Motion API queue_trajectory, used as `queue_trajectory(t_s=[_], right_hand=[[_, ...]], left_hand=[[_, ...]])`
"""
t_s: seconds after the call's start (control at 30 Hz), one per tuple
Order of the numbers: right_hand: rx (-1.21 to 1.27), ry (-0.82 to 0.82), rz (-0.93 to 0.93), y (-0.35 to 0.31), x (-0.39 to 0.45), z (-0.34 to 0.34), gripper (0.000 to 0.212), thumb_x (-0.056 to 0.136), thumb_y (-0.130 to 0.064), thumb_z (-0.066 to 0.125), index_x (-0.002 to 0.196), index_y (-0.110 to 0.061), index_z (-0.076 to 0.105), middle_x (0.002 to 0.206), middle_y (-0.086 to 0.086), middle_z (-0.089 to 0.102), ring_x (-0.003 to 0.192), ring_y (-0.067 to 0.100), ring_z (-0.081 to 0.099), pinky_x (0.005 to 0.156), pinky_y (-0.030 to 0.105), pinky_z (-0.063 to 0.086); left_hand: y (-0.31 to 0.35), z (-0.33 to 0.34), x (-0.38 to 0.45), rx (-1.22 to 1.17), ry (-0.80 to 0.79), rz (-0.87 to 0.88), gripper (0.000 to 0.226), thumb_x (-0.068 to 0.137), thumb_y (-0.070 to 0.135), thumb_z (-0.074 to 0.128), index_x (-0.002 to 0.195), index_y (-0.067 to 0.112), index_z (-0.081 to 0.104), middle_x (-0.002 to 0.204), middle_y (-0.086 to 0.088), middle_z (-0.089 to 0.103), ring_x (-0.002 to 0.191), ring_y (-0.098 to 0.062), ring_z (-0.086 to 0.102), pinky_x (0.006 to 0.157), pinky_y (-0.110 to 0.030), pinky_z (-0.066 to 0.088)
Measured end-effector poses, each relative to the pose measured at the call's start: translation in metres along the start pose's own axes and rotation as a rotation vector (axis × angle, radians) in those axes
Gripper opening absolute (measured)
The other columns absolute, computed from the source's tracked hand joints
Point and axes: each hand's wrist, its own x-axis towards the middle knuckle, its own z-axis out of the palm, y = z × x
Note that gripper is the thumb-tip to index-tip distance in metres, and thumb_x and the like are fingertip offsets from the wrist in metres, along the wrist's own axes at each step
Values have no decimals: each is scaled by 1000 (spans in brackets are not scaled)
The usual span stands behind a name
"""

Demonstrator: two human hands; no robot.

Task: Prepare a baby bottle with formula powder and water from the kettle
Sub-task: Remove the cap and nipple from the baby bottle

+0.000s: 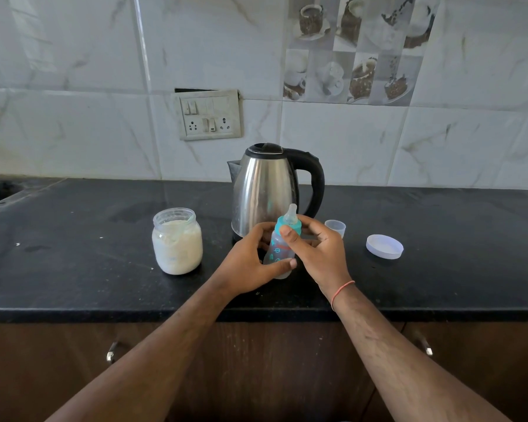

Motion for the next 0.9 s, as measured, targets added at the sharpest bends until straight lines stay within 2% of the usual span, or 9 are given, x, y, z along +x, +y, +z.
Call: queue_trajectory(t_s=[0.17,0.27,0.33,0.53,0.63,0.73,0.83,0.9], right_hand=[[-19,22,0,4,2,1,40,82,-51,81,118,-37,73,103,-26,78,107,-2,73,80,20,62],[-24,7,16,3,2,0,34,84,-48,80,116,-39,72,99,-33,76,106,-6,72,77,17,61],[-24,3,22,3,2,0,30,86,-44,81,114,-40,71,99,-31,76,104,-7,72,75,16,60],[-19,4,20,3,2,0,39,80,-53,80,116,-39,72,104,-28,76,108,-7,71,77,16,60],[-23,-12,22,2,2,0,38,80,-54,79,115,-43,72,103,-31,77,109,-6,71,79,18,61],[-22,-18,19,1,1,-1,37,80,-53,80,115,-43,71,106,-26,76,107,-5,72,78,18,61],[-19,-17,16,1,2,0,39,79,-52,80,116,-41,72,110,-21,77,108,-5,72,79,18,61],[-14,-15,18,1,2,0,41,79,-51,80,118,-37,73,111,-21,76,107,-8,70,78,15,59]], left_hand=[[1,-1,-1,-24,-39,6,64,99,31,78,155,28,47,131,19,68,120,6,65,93,-17,56],[1,-1,1,-9,-15,13,78,90,41,87,155,28,46,137,17,65,124,0,65,97,-21,57],[0,0,1,22,11,1,86,85,47,90,155,28,46,138,16,64,123,0,64,99,-23,58],[2,-2,-1,-10,-52,-8,70,97,31,80,156,31,43,129,23,66,120,5,65,92,-20,57],[2,-2,0,-16,-28,-5,80,91,38,86,157,34,42,134,22,64,121,5,64,93,-15,56],[0,0,1,29,14,-9,85,85,49,90,156,33,45,134,20,65,119,2,65,96,-20,59],[0,-1,-1,-5,-21,3,74,93,39,85,155,30,45,129,17,68,115,1,68,93,-23,61],[1,-2,-2,-49,-50,7,70,97,34,80,157,29,44,131,14,69,117,-3,69,96,-27,61]])
